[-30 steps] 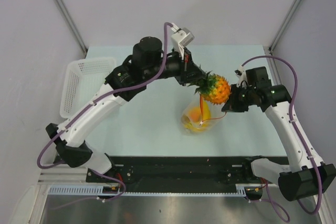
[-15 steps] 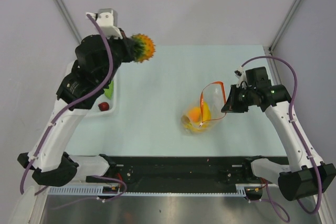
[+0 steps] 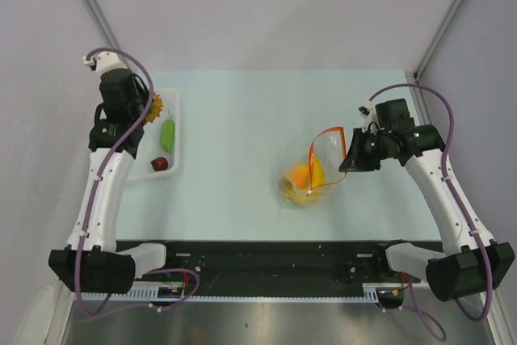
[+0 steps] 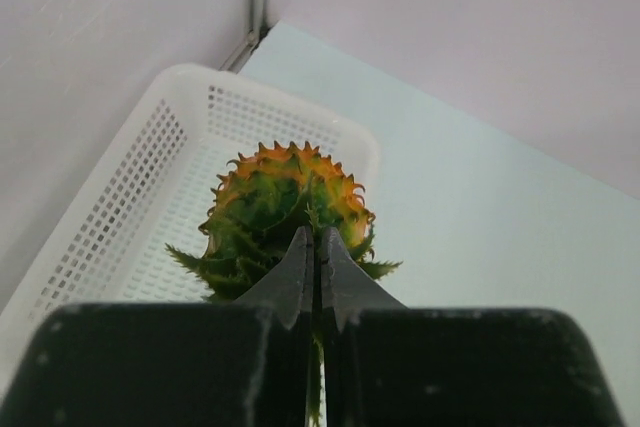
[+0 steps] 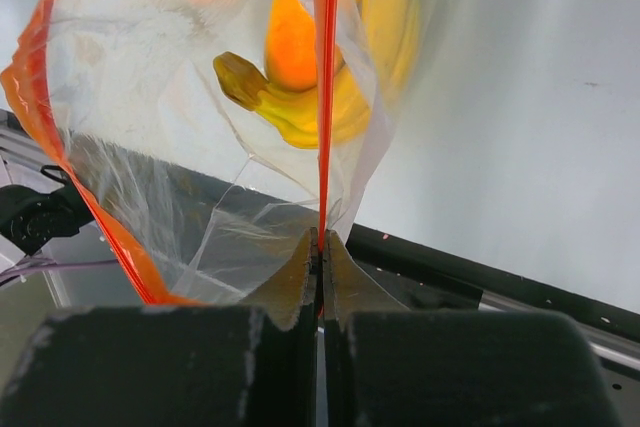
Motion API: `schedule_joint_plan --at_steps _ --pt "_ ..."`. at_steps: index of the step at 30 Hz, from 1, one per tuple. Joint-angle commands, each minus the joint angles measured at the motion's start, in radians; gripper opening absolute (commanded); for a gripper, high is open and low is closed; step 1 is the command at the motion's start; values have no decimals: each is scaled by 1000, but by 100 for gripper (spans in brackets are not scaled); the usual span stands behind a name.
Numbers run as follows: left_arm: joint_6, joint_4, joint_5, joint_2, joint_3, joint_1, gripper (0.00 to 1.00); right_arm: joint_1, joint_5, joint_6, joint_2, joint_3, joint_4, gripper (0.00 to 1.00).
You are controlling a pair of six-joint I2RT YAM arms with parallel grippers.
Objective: Open the zip-top bag and remove the fake food
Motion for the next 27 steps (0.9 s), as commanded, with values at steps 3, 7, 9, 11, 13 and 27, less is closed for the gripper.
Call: schedule_joint_plan --at_steps 3,7,9,11,13,27 --pt "-188 359 180 -10 -231 232 0 -1 -19 16 32 83 -33 0" --pt "-198 519 197 53 -280 263 0 1 -8 22 57 109 -51 0" --pt "-204 576 184 83 -310 265 0 -1 -3 26 64 113 -51 0" --pt "-222 632 189 113 -319 275 0 -1 3 34 72 112 -47 0" --pt "-244 685 203 159 -326 285 0 1 10 40 84 112 -42 0" --pt "-356 857 264 295 -460 329 0 -3 23 75 167 182 -42 0"
